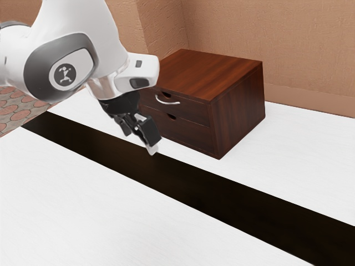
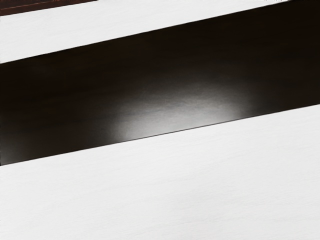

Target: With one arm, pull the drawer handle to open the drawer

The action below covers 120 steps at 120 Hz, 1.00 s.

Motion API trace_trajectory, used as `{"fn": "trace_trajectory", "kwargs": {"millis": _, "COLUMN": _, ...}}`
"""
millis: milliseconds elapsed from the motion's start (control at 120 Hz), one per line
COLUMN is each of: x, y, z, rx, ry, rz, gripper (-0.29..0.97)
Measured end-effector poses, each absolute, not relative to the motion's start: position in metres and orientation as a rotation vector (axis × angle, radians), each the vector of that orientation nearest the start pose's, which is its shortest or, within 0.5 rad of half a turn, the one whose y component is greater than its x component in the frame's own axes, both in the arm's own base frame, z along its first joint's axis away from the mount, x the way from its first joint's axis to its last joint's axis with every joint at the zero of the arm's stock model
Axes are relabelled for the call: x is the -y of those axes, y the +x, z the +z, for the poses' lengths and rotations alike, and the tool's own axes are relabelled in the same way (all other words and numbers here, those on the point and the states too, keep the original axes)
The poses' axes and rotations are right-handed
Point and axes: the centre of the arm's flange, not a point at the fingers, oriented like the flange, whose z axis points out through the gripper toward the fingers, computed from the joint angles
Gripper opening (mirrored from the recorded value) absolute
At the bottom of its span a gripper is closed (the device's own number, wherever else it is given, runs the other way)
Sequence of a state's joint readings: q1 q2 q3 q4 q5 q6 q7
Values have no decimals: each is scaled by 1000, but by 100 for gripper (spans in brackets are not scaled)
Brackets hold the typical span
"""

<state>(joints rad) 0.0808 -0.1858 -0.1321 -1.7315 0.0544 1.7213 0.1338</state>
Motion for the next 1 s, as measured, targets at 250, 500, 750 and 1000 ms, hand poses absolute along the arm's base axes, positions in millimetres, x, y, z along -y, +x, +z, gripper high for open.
{"fn": "trace_trajectory", "kwargs": {"millis": 250, "x": 19, "y": 521, "z": 653, "rx": -296, "ry": -3030, "rz": -277, "gripper": 68}}
{"fn": "trace_trajectory", "kwargs": {"millis": 500, "x": 14, "y": 517, "z": 640, "rx": -386, "ry": -3065, "rz": -164, "gripper": 68}}
{"fn": "trace_trajectory", "kwargs": {"millis": 750, "x": -3, "y": 537, "z": 625, "rx": -989, "ry": -2897, "rz": -205, "gripper": 68}}
{"fn": "trace_trajectory", "kwargs": {"millis": 1000, "x": -14, "y": 585, "z": 624, "rx": -1541, "ry": -2578, "rz": -276, "gripper": 68}}
